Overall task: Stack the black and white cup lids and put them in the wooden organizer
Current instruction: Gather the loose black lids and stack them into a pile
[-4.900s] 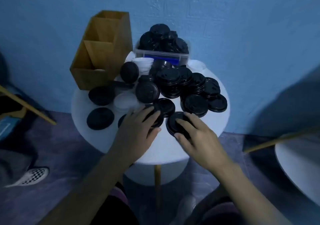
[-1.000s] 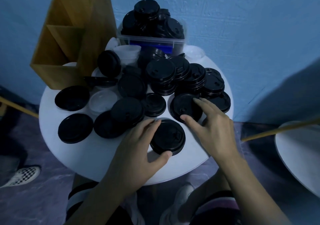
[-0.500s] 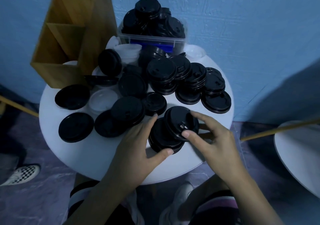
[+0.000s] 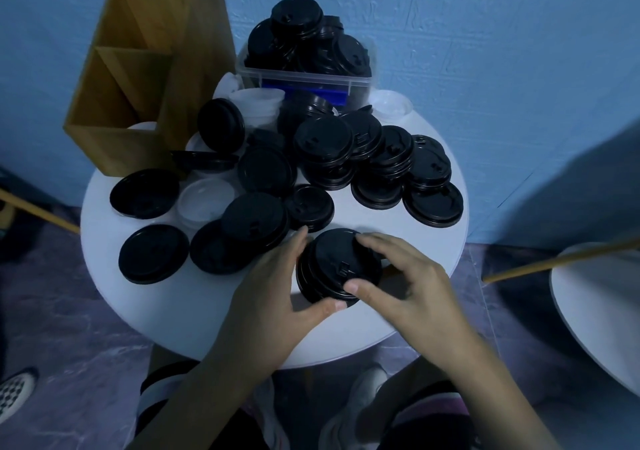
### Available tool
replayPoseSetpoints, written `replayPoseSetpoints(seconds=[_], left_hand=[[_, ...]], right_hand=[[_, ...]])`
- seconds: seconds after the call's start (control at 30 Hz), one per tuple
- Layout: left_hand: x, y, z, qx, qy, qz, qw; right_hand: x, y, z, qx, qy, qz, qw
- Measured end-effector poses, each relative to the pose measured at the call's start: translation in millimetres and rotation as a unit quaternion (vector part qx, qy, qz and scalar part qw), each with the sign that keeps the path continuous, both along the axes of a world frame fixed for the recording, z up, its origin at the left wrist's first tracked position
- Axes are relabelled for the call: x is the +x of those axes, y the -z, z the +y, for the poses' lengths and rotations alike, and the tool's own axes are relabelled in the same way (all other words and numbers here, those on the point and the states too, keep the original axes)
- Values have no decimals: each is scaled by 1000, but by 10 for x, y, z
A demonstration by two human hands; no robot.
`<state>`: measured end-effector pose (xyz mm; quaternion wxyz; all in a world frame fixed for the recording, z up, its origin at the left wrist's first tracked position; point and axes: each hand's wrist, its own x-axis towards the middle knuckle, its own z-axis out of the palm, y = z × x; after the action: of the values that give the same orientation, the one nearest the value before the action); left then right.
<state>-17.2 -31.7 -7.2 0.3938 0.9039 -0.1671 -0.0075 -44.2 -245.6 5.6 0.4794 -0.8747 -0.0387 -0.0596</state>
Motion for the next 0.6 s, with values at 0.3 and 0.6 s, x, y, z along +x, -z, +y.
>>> replayPoseSetpoints(seconds=[0.3, 0.6], left_hand=[[-17, -19, 95, 28, 34, -4, 999], [-47, -18, 163, 29, 16, 0, 999]], right_hand=[[11, -24, 10, -52, -17, 25, 998], [20, -21, 53, -101, -39, 25, 994]])
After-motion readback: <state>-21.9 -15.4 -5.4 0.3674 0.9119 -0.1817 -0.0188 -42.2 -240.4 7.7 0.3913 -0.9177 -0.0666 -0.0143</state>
